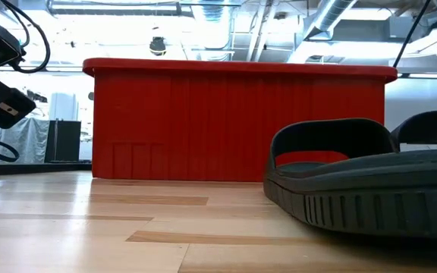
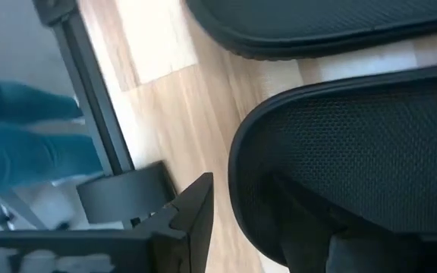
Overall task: Pick and place slides into bin
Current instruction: Put the black slides into the red box
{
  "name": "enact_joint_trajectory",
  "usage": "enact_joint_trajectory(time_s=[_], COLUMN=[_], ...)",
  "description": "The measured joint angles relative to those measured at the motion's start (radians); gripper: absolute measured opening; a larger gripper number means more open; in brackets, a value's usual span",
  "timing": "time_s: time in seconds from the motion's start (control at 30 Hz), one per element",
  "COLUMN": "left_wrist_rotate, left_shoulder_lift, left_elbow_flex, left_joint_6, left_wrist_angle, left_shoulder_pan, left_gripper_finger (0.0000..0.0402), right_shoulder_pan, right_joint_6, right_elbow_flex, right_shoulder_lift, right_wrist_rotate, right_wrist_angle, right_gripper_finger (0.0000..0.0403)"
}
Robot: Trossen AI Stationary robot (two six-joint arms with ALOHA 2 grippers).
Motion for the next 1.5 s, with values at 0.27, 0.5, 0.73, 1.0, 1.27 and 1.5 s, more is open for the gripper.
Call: enact_joint_trajectory(time_s=[0.27, 0.5, 0.73, 1.0, 1.27, 1.5], left_wrist_rotate=[0.000, 0.000, 0.000, 0.000, 0.000, 0.000], left_shoulder_lift=[0.000, 0.000, 0.000, 0.000, 0.000, 0.000], left_elbow_flex=[0.000, 0.000, 0.000, 0.000, 0.000, 0.000], left_joint_6=[0.000, 0.000, 0.000, 0.000, 0.000, 0.000], left_wrist_angle=[0.000, 0.000, 0.000, 0.000, 0.000, 0.000], left_shoulder_pan=[0.000, 0.000, 0.000, 0.000, 0.000, 0.000], left_gripper_finger=[0.0081, 0.0081, 0.0081, 0.0081, 0.0081, 0.0081], right_shoulder_pan=[-0.004, -0.004, 0.001, 0.005, 0.058, 0.110], right_joint_6=[0.059, 0.088, 0.127, 0.203, 0.244, 0.312], right_elbow_flex=[0.000, -0.002, 0.007, -0.010, -0.002, 0.002], right_shoulder_lift=[0.001, 0.001, 0.003, -0.115, -0.189, -0.253], right_wrist_rotate=[-0.019, -0.025, 0.006, 0.126, 0.046, 0.003], right_wrist_angle=[0.004, 0.010, -0.030, -0.175, -0.147, -0.091], right_gripper_finger=[0.0103, 0.0015, 0.0003, 0.0000, 0.0000, 0.0000])
